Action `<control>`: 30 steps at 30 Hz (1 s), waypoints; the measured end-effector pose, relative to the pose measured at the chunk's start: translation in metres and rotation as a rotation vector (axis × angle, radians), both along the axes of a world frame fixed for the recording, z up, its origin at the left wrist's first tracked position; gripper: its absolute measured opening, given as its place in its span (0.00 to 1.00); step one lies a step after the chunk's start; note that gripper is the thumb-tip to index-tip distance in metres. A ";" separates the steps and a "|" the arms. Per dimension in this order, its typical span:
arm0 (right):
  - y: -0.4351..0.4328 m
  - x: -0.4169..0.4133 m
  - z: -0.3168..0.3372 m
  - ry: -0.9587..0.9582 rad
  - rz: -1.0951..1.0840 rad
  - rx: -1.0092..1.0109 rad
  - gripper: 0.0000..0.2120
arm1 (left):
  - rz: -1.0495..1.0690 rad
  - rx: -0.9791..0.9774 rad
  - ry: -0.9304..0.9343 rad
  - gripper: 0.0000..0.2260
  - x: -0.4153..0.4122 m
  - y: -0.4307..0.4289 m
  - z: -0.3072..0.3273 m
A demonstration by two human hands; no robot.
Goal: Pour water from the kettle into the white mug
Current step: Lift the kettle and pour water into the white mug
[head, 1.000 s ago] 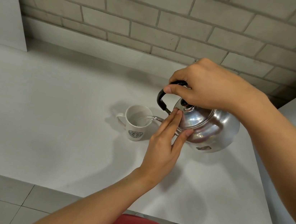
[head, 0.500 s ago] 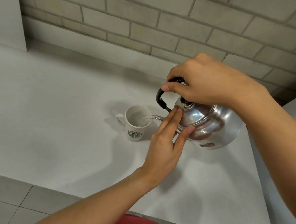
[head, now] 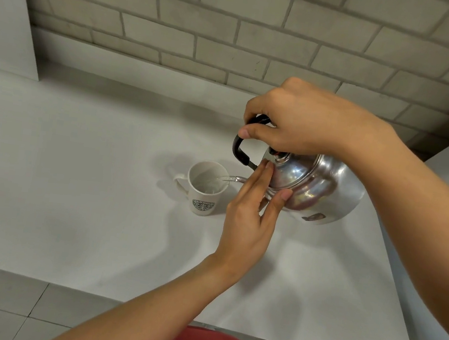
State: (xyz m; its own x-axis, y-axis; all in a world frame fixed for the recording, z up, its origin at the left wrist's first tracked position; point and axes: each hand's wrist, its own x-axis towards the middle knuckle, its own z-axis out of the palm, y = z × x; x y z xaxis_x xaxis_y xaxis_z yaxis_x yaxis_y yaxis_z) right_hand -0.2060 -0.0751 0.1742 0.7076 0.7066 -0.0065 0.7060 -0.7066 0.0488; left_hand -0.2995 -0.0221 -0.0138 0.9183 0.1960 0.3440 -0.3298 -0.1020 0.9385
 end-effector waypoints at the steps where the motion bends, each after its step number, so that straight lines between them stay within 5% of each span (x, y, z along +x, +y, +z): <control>1: 0.000 0.000 0.000 -0.003 0.003 -0.002 0.14 | 0.002 -0.003 -0.002 0.24 0.000 0.000 0.001; 30: 0.009 -0.001 0.010 0.028 0.016 -0.063 0.15 | 0.036 -0.049 -0.048 0.24 0.003 -0.005 0.007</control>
